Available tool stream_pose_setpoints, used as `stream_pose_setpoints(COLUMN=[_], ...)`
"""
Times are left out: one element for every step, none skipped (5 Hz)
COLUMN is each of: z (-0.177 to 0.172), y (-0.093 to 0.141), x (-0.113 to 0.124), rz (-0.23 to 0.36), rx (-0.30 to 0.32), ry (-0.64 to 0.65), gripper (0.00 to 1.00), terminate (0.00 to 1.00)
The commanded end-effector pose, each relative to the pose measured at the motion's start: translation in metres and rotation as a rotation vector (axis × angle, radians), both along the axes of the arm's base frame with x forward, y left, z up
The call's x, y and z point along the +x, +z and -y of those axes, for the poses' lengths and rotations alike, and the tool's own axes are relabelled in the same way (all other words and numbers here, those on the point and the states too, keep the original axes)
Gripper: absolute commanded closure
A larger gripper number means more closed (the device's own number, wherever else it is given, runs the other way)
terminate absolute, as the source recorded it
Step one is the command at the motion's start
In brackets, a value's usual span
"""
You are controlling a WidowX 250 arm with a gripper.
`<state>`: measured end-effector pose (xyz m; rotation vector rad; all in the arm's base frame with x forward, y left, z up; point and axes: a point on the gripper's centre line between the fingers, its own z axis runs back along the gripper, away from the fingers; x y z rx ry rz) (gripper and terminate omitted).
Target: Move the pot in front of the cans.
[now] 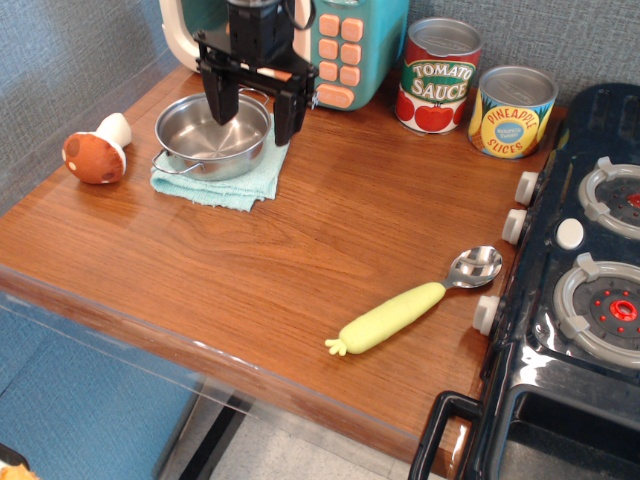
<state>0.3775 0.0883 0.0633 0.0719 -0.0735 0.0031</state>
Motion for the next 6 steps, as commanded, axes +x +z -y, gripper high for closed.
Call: stream_pose_setpoints(z=[-0.015, -0.009, -0.005, 0.001, 0.008, 0.030], y=[-0.008, -0.012, -0.016, -0.010, 0.004, 0.037], x=[0.011, 0.014, 0.012, 0.012, 0.010, 0.005], rz=[0.053, 0.047, 0.049, 0.061, 0.079, 0.124], rx=[-0.031, -0.035, -0.039, -0.033, -0.013, 0.051], ry=[0.035, 0.022, 0.024, 0.013, -0.005, -0.046], gripper=[0.00, 0.00, 1.00, 1.00, 1.00, 1.00], terminate=[0.00, 0.00, 0.00, 0.00, 0.00, 0.00])
